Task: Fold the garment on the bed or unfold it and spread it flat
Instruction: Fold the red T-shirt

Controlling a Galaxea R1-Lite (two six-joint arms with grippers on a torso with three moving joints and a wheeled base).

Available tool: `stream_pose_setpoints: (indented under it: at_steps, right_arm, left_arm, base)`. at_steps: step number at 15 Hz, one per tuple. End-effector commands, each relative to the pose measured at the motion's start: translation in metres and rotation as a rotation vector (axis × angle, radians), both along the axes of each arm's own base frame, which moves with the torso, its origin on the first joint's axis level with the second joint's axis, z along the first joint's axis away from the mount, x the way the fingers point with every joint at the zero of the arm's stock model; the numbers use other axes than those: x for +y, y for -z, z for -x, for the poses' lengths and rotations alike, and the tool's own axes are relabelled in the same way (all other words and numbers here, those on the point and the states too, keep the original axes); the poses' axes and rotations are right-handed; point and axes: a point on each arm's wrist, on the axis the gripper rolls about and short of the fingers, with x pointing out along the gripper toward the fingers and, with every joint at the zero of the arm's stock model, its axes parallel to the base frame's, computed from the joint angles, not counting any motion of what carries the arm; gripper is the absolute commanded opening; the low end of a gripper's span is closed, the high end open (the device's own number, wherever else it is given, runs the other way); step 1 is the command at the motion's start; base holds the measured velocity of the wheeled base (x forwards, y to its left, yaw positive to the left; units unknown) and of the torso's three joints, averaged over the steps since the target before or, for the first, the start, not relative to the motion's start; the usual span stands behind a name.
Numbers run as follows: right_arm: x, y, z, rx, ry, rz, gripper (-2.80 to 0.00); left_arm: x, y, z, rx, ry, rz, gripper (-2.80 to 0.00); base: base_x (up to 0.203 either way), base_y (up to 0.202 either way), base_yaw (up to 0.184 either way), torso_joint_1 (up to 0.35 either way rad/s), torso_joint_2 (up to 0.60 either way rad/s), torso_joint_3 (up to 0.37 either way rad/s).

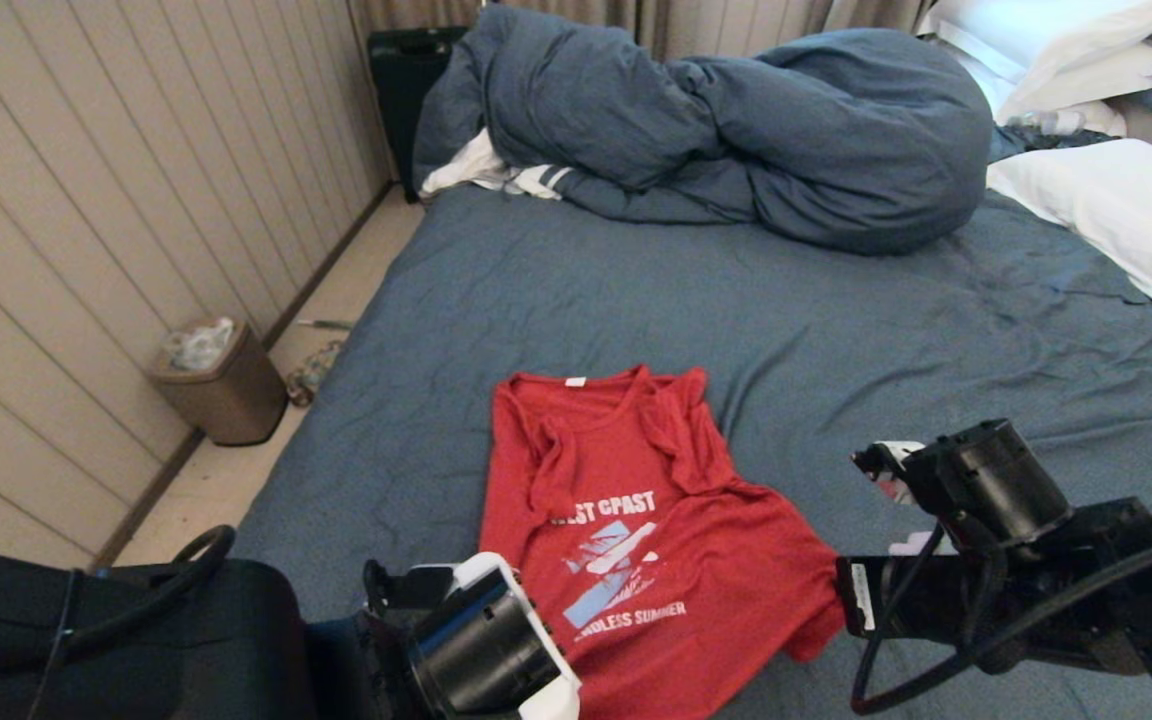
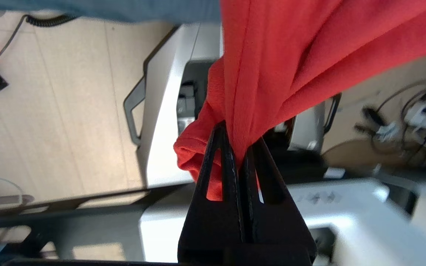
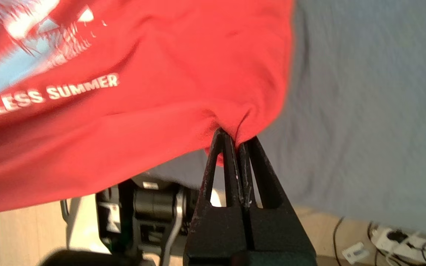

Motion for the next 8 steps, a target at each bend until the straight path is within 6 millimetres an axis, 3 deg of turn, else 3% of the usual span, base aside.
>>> stream_pose_setpoints:
  at_steps: [1,8]
  right_arm:
    - [-0.009,-0.005,0.018,-0.025,-0.002,-0.013,-2.80]
    - [-0.021,0.014,0.053,0.032,-0.035,0.013,-2.80]
  left_arm:
    - [0.012,-0.005,0.012,-0.003,0.014,0.012,-2.80]
    - [0.030,0.007,0.032,0.053,0.060,-0.029,-2.80]
  base:
    - [0.000,0.000,0.000,0.000,0.00,0.000]
    - [0.000,0.000,0.000,0.000,0.00,0.000]
